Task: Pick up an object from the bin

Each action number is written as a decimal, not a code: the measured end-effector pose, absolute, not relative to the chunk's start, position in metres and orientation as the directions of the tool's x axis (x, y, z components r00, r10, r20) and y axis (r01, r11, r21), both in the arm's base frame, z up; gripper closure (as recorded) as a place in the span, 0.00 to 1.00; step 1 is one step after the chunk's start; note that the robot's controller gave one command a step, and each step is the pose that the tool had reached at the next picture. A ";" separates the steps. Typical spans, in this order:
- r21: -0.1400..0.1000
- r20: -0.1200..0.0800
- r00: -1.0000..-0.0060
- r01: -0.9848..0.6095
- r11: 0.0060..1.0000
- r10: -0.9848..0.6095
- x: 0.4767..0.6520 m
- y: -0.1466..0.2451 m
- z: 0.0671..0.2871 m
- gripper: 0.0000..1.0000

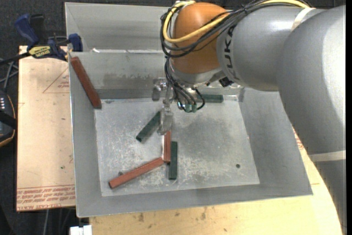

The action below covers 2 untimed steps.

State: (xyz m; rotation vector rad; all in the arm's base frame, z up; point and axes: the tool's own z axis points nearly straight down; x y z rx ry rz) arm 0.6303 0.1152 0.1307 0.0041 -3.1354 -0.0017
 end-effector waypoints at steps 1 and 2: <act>0.002 -0.001 -1.000 -0.001 1.000 -0.001 0.632 0.115 0.136 0.00; 0.002 -0.002 -0.987 -0.161 0.987 -0.161 0.582 0.141 0.072 1.00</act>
Offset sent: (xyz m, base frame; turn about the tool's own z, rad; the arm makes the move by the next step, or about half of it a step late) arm -0.0491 0.0245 -0.0607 -0.1606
